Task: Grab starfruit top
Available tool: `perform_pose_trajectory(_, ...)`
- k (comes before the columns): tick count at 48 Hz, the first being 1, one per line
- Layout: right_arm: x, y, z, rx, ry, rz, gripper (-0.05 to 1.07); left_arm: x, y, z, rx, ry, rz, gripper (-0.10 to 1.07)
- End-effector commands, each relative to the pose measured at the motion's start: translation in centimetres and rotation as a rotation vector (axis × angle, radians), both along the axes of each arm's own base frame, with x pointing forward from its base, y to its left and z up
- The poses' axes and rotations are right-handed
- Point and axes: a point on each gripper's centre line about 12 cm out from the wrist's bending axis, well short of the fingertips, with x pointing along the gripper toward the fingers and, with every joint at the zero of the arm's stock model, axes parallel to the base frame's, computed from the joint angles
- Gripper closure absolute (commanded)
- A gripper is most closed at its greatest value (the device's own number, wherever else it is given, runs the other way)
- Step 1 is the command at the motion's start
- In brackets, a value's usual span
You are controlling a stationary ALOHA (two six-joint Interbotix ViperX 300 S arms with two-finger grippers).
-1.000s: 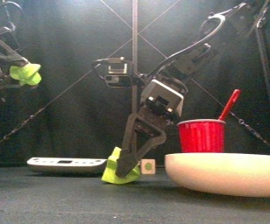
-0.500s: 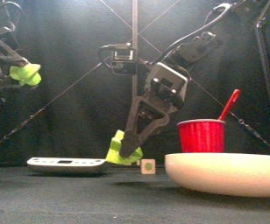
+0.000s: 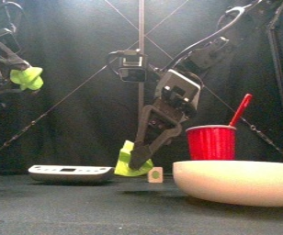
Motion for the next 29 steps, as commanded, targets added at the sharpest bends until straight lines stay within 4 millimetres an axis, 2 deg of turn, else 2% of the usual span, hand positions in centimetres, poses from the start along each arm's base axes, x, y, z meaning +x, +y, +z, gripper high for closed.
perform_pose_trajectory(1, 0.28, -0.16, 2.38, 0.006, -0.064, -0.003, 0.24, 0.27, 0.00, 0.43, 0.000, -0.014, 0.001, 0.43)
perform_pose_trajectory(29, 0.24, -0.37, 2.60, 0.005, -0.069, -0.007, 0.24, 0.24, 0.03, 0.32, 0.001, -0.008, 0.003, 0.43)
